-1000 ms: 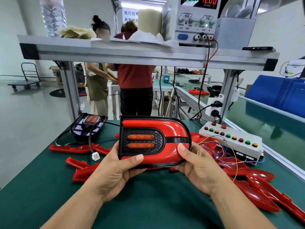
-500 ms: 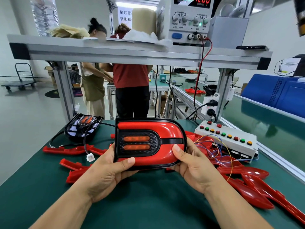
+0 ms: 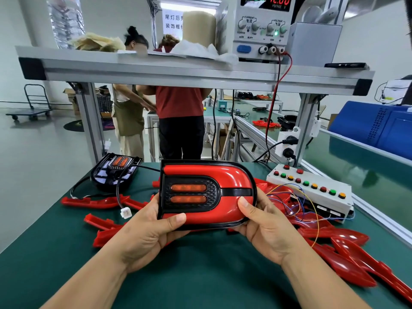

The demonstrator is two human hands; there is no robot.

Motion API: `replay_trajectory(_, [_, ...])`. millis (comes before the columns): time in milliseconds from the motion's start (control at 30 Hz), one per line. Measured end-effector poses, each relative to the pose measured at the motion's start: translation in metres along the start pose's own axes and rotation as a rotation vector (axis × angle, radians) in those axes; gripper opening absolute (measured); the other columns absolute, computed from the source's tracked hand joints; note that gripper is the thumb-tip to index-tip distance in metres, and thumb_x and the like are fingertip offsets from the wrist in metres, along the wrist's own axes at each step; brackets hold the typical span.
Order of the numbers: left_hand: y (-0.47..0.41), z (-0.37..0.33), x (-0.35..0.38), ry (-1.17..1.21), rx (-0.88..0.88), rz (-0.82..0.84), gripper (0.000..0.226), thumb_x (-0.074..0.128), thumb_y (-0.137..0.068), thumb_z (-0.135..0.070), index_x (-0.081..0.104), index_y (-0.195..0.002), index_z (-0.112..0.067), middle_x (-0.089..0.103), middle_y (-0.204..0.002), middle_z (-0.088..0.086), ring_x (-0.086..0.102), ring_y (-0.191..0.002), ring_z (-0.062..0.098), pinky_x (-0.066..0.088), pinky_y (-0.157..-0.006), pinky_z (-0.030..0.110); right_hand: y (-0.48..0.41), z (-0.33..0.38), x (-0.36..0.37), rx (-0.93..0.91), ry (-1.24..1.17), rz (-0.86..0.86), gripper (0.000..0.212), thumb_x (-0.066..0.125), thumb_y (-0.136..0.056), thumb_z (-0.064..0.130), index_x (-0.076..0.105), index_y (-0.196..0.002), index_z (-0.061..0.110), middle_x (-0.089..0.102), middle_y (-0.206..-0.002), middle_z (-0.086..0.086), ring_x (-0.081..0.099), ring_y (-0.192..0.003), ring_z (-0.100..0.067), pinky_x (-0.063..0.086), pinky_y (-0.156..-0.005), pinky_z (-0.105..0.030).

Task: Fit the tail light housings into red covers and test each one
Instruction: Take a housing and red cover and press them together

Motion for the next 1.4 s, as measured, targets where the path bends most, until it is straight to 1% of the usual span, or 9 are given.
replay_trajectory(100, [0.001,0.001,0.000,0.040,-0.015,0.000,0.056,0.064,-0.079,-0.004,0.053,-0.131,-0.017,0.066,-0.127,0.009,0.065,-0.115,0.026,0.058,-0.080,0.029,-0.001,-0.001,-0.003,0.035,-0.072,0.010,0.038,0.059,-0.084,0.026,0.062,-0.119,0.010,0.071,-0.104,-0.018,0.070,-0.081,-0.029,0.058,-0.076,-0.043])
replay_trajectory(300, [0.003,-0.004,0.003,0.056,-0.009,0.016,0.051,0.064,-0.085,-0.013,0.053,-0.134,-0.018,0.064,-0.132,0.005,0.061,-0.121,0.021,0.056,-0.084,0.026,-0.005,-0.002,-0.012,0.016,-0.089,-0.062,0.021,0.061,-0.081,0.029,0.072,-0.098,0.020,0.074,-0.092,-0.014,0.071,-0.072,-0.028,0.058,-0.070,-0.042])
replay_trajectory(467, [-0.001,-0.010,-0.008,0.027,0.090,-0.120,0.033,0.059,-0.083,-0.016,0.074,-0.112,-0.017,0.068,-0.124,0.004,0.066,-0.112,0.013,0.056,-0.077,0.019,-0.006,0.002,-0.019,0.002,-0.165,-0.110,0.028,0.062,-0.080,0.029,0.065,-0.105,0.018,0.075,-0.091,-0.013,0.073,-0.070,-0.027,0.061,-0.066,-0.039])
replay_trajectory(767, [-0.006,-0.010,-0.010,-0.068,0.142,-0.155,0.033,0.060,-0.085,-0.019,0.073,-0.114,-0.010,0.069,-0.123,0.009,0.065,-0.115,0.021,0.056,-0.082,0.024,-0.007,0.005,-0.021,-0.054,-0.129,-0.144,0.018,0.060,-0.081,0.028,0.066,-0.096,0.021,0.075,-0.083,-0.008,0.071,-0.066,-0.023,0.059,-0.065,-0.038])
replay_trajectory(867, [-0.006,-0.009,-0.011,-0.025,0.139,-0.174,0.035,0.060,-0.084,-0.016,0.071,-0.116,-0.007,0.070,-0.121,0.010,0.065,-0.114,0.022,0.056,-0.078,0.022,-0.007,0.006,-0.020,-0.067,-0.119,-0.125,0.024,0.060,-0.082,0.030,0.066,-0.101,0.018,0.075,-0.087,-0.010,0.072,-0.070,-0.025,0.059,-0.069,-0.039])
replay_trajectory(1000, [-0.005,-0.009,-0.013,0.007,0.147,-0.190,0.035,0.060,-0.083,-0.016,0.072,-0.115,-0.009,0.069,-0.123,0.010,0.064,-0.115,0.022,0.057,-0.081,0.024,-0.005,0.006,-0.013,-0.063,-0.056,-0.085,0.050,0.059,-0.082,0.039,0.060,-0.122,0.009,0.072,-0.108,-0.016,0.070,-0.090,-0.028,0.056,-0.087,-0.047])
replay_trajectory(1067, [-0.005,-0.008,-0.011,0.014,0.146,-0.183,0.033,0.061,-0.083,-0.016,0.073,-0.113,-0.013,0.069,-0.123,0.008,0.065,-0.115,0.021,0.057,-0.081,0.023,-0.004,0.007,-0.007,-0.096,-0.022,-0.061,0.053,0.070,-0.079,0.028,0.054,-0.127,0.012,0.071,-0.112,-0.013,0.070,-0.094,-0.025,0.060,-0.077,-0.040])
replay_trajectory(1167, [-0.006,-0.008,-0.007,0.014,0.149,-0.152,0.034,0.061,-0.083,-0.015,0.072,-0.115,-0.016,0.069,-0.123,0.008,0.065,-0.114,0.021,0.057,-0.081,0.024,-0.003,0.003,-0.005,-0.109,0.002,-0.094,0.067,0.081,-0.067,0.011,0.052,-0.126,0.023,0.070,-0.112,-0.012,0.070,-0.092,-0.026,0.057,-0.066,-0.032])
replay_trajectory(1400, [-0.009,-0.004,-0.008,0.004,0.149,-0.171,0.034,0.063,-0.081,-0.020,0.074,-0.113,-0.018,0.069,-0.122,0.007,0.066,-0.113,0.019,0.057,-0.080,0.023,-0.001,0.005,-0.008,-0.127,0.026,-0.143,0.069,0.080,-0.064,0.016,0.051,-0.126,0.024,0.071,-0.111,-0.012,0.071,-0.090,-0.027,0.056,-0.064,-0.031])
Point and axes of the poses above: each hand's wrist, its own y-axis away from the middle knuckle, its own x-axis out of the palm, z = x × y, the point moved 8 cm from there along -y, towards the middle knuckle
